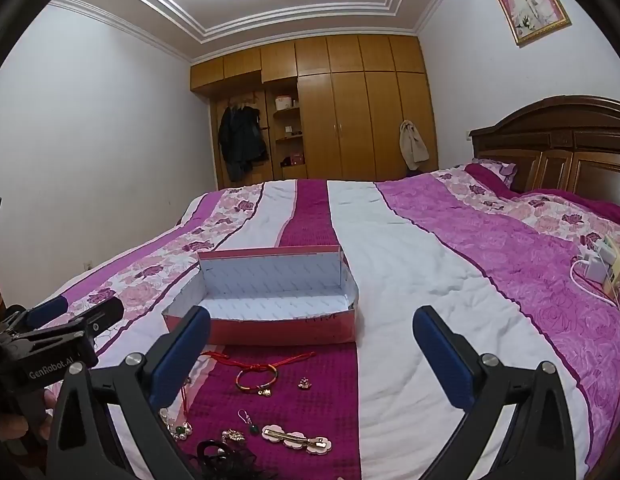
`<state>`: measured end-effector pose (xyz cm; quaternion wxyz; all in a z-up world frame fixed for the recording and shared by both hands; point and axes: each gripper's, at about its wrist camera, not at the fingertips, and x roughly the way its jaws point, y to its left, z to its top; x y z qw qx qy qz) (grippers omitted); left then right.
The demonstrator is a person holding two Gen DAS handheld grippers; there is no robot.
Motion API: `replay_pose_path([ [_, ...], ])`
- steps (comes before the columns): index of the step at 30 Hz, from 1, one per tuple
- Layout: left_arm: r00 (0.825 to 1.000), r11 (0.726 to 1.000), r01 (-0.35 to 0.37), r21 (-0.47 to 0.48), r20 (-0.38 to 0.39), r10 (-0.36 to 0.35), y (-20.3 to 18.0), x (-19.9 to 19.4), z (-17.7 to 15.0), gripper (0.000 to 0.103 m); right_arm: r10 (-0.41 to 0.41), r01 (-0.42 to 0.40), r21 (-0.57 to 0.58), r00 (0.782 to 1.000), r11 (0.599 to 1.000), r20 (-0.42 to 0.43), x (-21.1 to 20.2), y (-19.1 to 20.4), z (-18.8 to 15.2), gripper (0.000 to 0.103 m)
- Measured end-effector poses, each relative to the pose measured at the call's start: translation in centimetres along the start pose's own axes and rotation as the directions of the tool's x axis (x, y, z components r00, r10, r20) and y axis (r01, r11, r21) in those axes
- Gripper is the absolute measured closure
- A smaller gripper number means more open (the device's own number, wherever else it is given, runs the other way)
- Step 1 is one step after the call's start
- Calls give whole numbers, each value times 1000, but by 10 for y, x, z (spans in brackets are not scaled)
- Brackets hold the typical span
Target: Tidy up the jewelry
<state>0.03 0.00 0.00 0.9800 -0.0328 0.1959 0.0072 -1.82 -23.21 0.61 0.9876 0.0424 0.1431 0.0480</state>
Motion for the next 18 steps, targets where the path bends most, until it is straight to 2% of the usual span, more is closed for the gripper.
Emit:
replay_pose_path([
  [18,1000,1000,4,0,8,-4,-2,-2,3,4,1,-1,3,1000,1000,14,-2,-1,3,0],
])
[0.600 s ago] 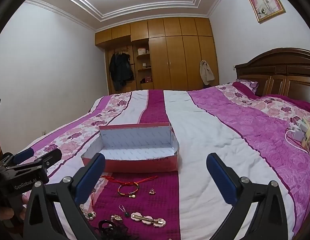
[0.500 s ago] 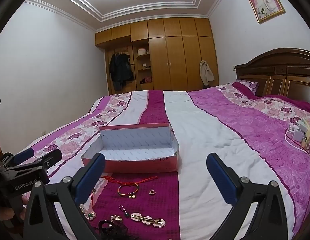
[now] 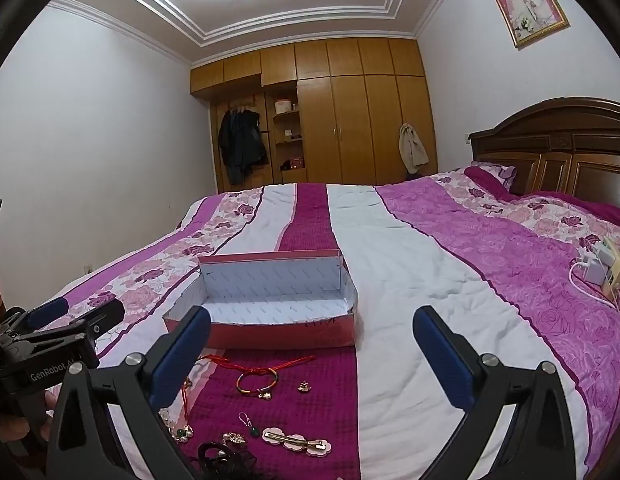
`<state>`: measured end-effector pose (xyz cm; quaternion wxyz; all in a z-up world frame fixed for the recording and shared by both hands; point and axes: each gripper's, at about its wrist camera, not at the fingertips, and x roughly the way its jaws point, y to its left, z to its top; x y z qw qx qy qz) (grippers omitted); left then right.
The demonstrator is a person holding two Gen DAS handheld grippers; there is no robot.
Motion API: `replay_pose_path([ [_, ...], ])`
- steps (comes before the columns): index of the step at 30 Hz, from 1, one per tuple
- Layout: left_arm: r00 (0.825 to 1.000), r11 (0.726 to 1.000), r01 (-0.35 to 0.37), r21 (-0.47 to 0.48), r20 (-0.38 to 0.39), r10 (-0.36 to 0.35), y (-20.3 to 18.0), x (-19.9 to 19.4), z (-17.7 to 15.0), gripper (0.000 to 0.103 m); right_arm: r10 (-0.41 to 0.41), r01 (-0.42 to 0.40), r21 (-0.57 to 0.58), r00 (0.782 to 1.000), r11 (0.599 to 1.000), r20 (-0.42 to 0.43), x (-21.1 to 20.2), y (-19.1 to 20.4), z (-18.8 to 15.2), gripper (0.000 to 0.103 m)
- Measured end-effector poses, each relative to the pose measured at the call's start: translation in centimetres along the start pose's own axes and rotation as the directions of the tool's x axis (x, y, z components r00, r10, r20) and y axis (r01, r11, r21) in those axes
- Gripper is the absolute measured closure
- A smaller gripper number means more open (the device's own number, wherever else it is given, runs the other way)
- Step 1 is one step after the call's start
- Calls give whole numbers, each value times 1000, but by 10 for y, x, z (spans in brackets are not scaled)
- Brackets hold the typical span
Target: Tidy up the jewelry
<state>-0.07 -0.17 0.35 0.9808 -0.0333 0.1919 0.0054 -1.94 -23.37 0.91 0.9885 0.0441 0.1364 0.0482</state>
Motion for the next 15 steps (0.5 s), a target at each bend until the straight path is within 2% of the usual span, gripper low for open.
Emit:
replay_pose_path([
  [15,1000,1000,1,1,2,-1,-1,0,0,4,0,0,1,1000,1000,4,-1,-1,0,0],
])
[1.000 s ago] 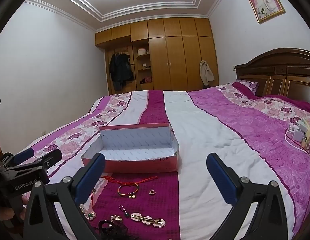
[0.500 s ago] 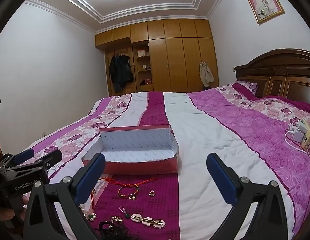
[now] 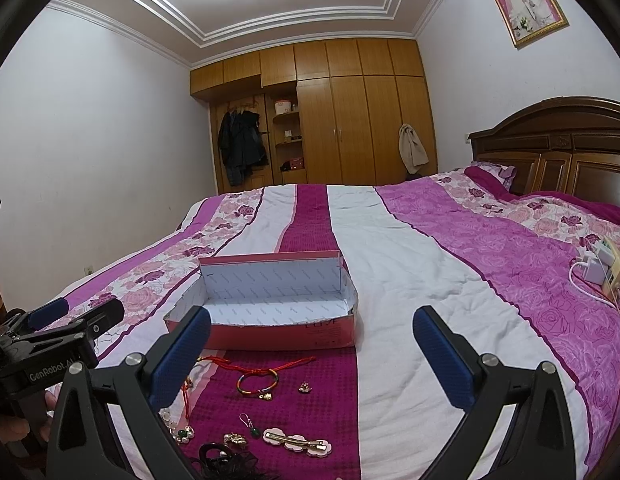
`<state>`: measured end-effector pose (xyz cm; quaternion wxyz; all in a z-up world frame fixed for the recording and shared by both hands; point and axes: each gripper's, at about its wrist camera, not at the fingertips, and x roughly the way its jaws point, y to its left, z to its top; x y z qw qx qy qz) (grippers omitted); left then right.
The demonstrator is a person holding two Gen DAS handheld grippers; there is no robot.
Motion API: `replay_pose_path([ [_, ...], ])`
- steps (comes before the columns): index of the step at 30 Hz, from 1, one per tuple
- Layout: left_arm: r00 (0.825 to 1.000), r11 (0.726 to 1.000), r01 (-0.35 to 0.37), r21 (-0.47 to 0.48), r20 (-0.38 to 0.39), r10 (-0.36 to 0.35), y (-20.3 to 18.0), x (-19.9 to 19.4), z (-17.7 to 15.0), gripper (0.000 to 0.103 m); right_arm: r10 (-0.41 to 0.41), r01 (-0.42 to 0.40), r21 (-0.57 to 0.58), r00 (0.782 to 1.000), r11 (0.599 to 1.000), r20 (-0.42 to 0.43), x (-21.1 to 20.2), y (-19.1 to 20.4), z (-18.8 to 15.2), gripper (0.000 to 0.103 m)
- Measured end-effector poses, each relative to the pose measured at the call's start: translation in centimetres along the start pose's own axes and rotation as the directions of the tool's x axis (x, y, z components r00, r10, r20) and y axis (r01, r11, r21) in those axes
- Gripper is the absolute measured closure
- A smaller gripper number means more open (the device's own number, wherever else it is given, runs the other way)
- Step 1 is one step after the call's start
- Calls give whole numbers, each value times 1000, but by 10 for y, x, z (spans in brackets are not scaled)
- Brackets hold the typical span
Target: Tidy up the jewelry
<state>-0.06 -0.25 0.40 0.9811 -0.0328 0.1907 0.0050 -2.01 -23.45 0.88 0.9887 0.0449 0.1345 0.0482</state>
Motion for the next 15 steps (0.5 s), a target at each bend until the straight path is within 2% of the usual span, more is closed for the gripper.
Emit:
replay_pose_path([
  [15,1000,1000,-2,0,2,2,0,-1,1,4,0,0,1,1000,1000,3,0,-1,2,0],
])
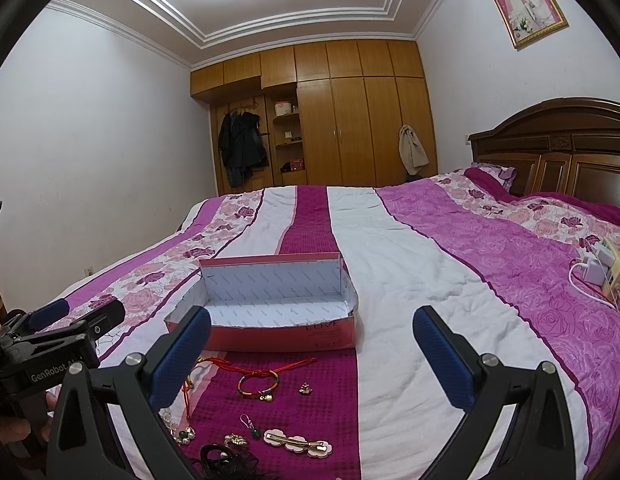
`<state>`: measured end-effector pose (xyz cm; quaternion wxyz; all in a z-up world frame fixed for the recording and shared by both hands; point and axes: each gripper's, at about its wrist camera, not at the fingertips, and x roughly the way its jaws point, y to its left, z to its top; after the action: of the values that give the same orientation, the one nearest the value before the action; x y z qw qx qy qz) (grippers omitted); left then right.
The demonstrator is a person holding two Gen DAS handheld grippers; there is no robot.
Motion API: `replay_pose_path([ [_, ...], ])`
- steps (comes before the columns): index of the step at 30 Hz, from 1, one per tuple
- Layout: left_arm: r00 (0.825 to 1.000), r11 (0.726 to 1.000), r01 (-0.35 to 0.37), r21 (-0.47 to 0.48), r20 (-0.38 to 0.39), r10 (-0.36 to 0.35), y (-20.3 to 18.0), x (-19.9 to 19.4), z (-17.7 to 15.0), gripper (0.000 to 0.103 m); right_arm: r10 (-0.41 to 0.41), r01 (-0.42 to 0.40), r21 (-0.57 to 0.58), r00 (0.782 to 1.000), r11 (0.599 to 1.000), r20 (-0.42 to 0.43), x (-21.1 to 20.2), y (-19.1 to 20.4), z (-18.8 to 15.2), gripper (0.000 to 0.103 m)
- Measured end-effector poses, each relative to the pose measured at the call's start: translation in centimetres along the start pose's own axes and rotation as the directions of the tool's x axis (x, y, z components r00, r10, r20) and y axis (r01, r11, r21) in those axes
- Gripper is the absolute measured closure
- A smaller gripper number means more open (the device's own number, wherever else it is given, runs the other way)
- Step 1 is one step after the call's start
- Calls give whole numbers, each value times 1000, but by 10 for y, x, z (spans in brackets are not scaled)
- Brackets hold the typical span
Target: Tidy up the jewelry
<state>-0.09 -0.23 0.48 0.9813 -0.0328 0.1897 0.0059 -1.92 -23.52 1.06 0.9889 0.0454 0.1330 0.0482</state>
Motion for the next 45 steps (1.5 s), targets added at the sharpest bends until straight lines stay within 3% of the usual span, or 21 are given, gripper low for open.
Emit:
replay_pose_path([
  [45,1000,1000,2,-1,2,-2,0,-1,-1,4,2,-2,2,1000,1000,4,-3,1,4,0],
])
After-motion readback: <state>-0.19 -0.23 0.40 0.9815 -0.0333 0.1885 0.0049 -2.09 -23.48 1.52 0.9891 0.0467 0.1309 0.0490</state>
